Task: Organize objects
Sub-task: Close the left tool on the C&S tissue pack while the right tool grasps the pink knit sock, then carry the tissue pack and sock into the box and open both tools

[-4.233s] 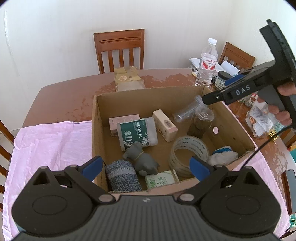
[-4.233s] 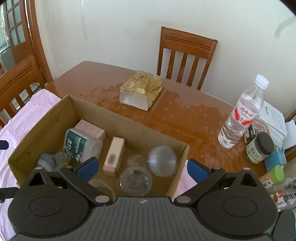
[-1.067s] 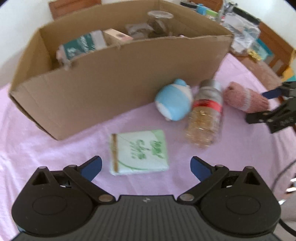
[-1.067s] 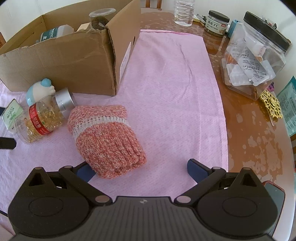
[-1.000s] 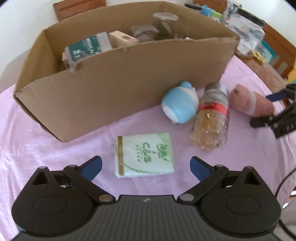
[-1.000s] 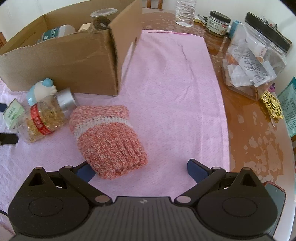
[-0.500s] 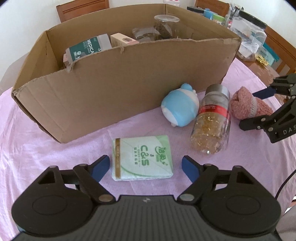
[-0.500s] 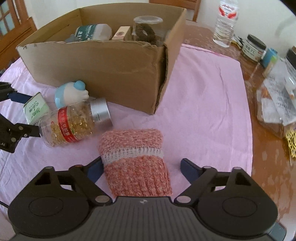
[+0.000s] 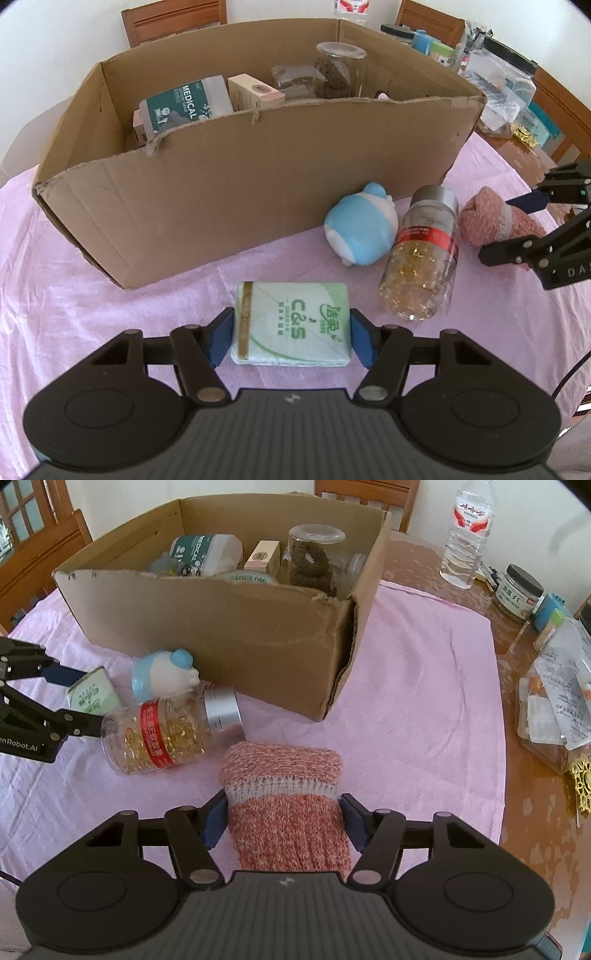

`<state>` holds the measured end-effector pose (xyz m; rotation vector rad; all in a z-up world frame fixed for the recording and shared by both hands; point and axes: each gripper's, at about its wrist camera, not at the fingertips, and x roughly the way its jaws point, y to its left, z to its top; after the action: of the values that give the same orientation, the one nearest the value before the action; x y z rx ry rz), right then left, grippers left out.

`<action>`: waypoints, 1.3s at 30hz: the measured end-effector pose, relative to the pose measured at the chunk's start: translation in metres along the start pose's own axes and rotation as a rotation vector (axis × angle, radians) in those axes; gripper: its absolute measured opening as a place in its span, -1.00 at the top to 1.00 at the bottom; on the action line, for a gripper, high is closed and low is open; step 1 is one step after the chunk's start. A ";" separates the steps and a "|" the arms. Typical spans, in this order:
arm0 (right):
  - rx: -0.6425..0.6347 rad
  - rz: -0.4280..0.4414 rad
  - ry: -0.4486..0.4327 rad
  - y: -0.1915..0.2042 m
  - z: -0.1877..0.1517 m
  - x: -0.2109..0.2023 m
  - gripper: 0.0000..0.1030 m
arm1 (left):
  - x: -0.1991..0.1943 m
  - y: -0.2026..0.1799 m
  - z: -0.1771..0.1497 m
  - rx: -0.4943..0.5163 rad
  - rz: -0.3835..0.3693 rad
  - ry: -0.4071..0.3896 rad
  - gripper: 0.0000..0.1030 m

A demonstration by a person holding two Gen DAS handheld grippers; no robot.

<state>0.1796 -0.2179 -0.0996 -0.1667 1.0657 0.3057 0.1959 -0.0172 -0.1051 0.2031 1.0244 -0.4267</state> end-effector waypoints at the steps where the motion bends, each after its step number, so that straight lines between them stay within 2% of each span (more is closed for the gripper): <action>1: 0.003 0.000 -0.001 -0.001 0.001 -0.002 -0.32 | -0.002 0.000 0.000 0.000 -0.004 0.001 -0.23; 7: -0.001 0.001 -0.005 -0.005 0.007 -0.022 -0.31 | -0.029 0.002 0.008 0.012 -0.038 -0.005 -0.23; 12: -0.038 0.016 -0.018 -0.007 0.018 -0.050 -0.31 | -0.060 -0.001 0.022 0.070 -0.050 -0.032 -0.23; 15: -0.067 0.029 -0.038 -0.008 0.032 -0.063 -0.31 | -0.077 -0.004 0.034 0.099 -0.056 -0.060 -0.23; 21: -0.128 0.041 -0.118 -0.005 0.062 -0.089 -0.31 | -0.102 -0.003 0.071 0.122 -0.048 -0.166 -0.24; 26: -0.170 0.042 -0.186 -0.001 0.091 -0.099 -0.31 | -0.103 0.007 0.103 0.114 -0.019 -0.223 -0.24; 33: -0.190 0.042 -0.229 -0.004 0.127 -0.094 -0.31 | -0.085 0.024 0.137 0.101 0.038 -0.243 -0.24; 35: -0.189 0.043 -0.233 -0.005 0.136 -0.089 -0.32 | -0.076 0.030 0.143 0.093 0.057 -0.249 -0.31; 36: -0.186 0.039 -0.236 -0.006 0.140 -0.086 -0.34 | -0.072 0.033 0.145 0.088 0.074 -0.248 -0.63; 37: -0.180 0.035 -0.242 -0.007 0.143 -0.084 -0.48 | -0.067 0.036 0.147 0.079 0.102 -0.241 -0.95; 38: -0.174 0.030 -0.245 -0.008 0.147 -0.081 -0.71 | -0.065 0.038 0.148 0.066 0.128 -0.246 -0.96; 39: -0.169 0.027 -0.255 -0.009 0.148 -0.081 -0.80 | -0.063 0.040 0.148 0.053 0.141 -0.251 -0.96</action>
<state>0.2693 -0.1980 0.0418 -0.2582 0.7903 0.4296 0.3010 -0.0187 0.0233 0.2611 0.7480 -0.3414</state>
